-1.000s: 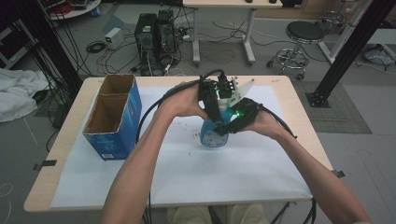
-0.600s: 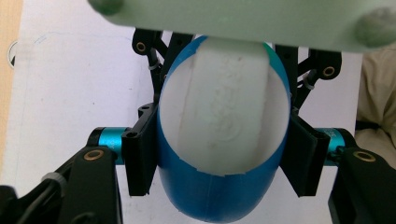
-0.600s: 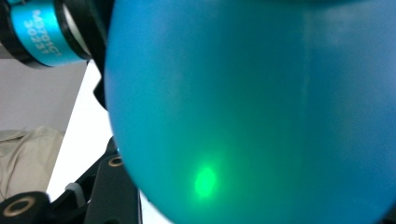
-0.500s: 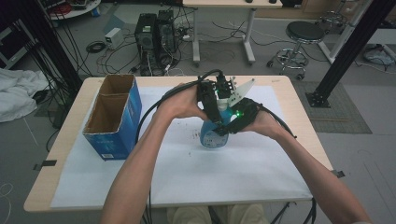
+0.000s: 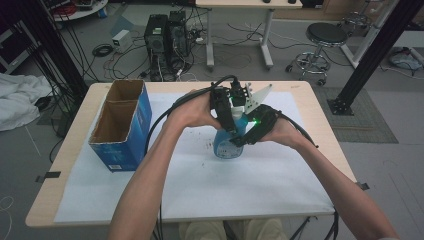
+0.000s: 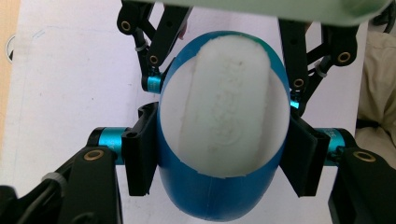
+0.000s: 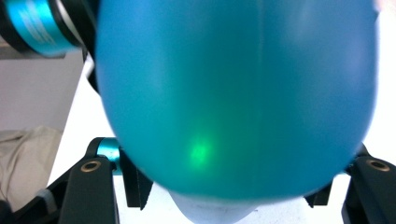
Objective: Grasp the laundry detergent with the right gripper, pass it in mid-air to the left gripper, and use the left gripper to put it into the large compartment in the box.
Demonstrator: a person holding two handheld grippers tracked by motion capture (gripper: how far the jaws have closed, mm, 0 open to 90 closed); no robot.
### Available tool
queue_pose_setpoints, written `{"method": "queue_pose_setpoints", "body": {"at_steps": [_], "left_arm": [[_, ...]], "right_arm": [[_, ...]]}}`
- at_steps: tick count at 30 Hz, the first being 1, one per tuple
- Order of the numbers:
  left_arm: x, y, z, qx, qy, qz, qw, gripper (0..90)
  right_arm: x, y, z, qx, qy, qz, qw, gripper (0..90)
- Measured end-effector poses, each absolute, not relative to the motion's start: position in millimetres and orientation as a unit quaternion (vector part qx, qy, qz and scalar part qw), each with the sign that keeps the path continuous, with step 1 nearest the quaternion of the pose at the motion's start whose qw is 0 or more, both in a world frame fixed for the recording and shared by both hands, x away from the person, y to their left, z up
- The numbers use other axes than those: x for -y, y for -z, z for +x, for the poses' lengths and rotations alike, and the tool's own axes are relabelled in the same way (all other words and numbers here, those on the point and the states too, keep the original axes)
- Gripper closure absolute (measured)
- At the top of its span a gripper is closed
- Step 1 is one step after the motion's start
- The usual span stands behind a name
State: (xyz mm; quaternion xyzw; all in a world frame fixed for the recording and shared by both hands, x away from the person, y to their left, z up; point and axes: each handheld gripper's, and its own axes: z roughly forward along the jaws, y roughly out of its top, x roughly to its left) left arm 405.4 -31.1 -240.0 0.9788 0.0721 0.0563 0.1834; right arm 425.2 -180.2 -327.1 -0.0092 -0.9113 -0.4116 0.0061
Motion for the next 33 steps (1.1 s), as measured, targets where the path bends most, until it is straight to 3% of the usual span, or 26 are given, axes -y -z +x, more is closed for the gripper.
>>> {"method": "queue_pose_setpoints", "body": {"at_steps": [17,24,27,33], "left_arm": [[13,223,399,-0.089,-0.062,0.979,0.173,37.6],[0,201,399,-0.098,-0.069,0.978,0.169,37.6],[-14,180,398,-0.108,-0.077,0.977,0.165,37.6],[-39,149,400,-0.129,-0.095,0.976,0.148,37.6]], "right_arm": [[197,320,420,0.927,0.374,-0.028,-0.013,22.8],[213,311,419,0.932,0.358,-0.045,-0.028,21.9],[225,308,417,0.938,0.336,-0.066,-0.048,12.9],[241,307,416,0.949,0.297,-0.080,-0.065,12.9]]}}
